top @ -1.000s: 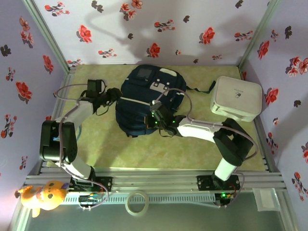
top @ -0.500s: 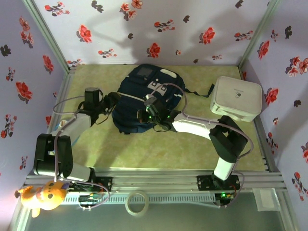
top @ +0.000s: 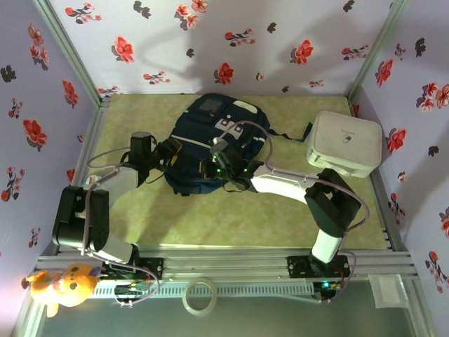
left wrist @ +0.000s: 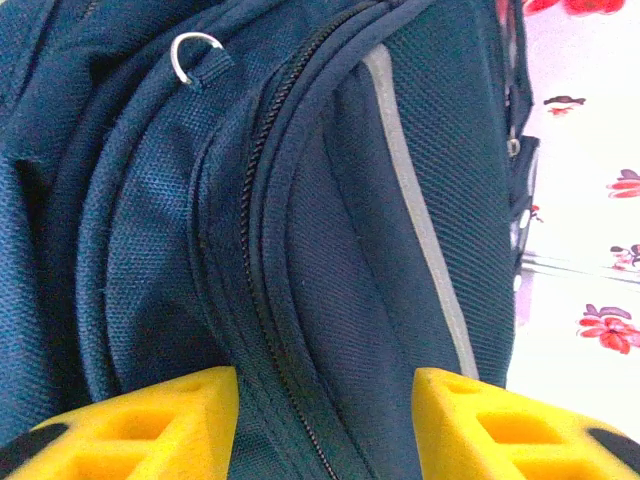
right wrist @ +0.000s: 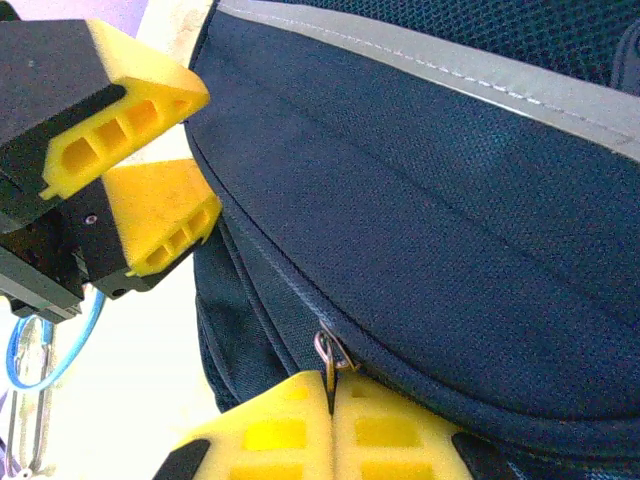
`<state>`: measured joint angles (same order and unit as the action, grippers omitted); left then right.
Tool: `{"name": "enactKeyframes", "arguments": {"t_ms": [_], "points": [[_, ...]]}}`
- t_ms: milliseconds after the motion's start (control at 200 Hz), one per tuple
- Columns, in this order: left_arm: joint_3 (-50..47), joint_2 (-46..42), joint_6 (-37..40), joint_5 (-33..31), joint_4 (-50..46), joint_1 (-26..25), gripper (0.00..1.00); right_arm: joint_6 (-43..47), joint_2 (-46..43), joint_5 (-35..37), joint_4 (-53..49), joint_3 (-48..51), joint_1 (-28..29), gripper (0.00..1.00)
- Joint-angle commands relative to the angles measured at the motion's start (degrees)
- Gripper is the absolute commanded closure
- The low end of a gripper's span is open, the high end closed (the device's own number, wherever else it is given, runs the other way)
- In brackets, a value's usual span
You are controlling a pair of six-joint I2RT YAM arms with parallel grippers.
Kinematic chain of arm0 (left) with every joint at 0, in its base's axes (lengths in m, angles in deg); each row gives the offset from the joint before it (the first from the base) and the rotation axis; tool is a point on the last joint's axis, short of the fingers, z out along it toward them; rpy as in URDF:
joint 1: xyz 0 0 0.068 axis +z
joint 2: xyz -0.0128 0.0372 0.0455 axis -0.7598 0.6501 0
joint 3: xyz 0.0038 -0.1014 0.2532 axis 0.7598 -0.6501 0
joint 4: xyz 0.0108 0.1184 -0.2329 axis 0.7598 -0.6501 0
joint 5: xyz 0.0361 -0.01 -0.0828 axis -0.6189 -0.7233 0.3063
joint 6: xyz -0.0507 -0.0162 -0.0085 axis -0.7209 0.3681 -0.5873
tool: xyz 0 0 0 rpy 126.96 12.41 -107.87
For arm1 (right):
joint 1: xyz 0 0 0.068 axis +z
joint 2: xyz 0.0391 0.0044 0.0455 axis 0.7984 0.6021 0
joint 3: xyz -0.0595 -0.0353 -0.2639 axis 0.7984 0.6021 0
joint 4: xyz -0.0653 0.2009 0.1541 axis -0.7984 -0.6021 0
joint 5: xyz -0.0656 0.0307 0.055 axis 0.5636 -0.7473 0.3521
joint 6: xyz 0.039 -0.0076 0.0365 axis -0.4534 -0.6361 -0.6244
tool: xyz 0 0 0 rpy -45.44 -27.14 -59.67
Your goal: Pack the student bag
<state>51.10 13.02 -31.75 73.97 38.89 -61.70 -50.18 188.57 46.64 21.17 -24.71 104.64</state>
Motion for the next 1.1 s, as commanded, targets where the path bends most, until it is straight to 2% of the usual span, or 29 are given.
{"name": "enactKeyframes", "arguments": {"t_ms": [0, 155, 355, 510, 725, 1095], "points": [[0.30, 1.57, -1.02, 0.60, 2.07, -0.99, 0.54, -1.22, 0.53, 0.73, 3.30, -0.51, 0.69, 1.00], [1.34, 2.68, -0.12, 0.85, 3.29, -1.11, 0.69, -1.82, 0.19, 1.53, 2.66, 0.51, 0.70, 1.00], [2.43, 2.52, 2.13, 0.09, 1.24, -1.11, 0.91, -0.68, -1.92, 6.22, -3.02, 1.91, 0.55, 1.00], [3.66, 1.82, 4.87, 1.59, -1.18, -0.92, 1.00, 1.77, -4.76, 12.82, -12.11, 3.02, 0.40, 1.00], [4.98, 0.34, 8.65, 2.77, -5.40, -0.54, 1.00, 3.84, -8.76, 18.19, -18.49, 6.08, -1.67, 1.00], [7.89, 1.29, 15.20, 7.42, -13.29, -0.07, 1.00, 8.94, -6.94, 14.99, -22.40, 1.90, -8.68, 1.00]]}}
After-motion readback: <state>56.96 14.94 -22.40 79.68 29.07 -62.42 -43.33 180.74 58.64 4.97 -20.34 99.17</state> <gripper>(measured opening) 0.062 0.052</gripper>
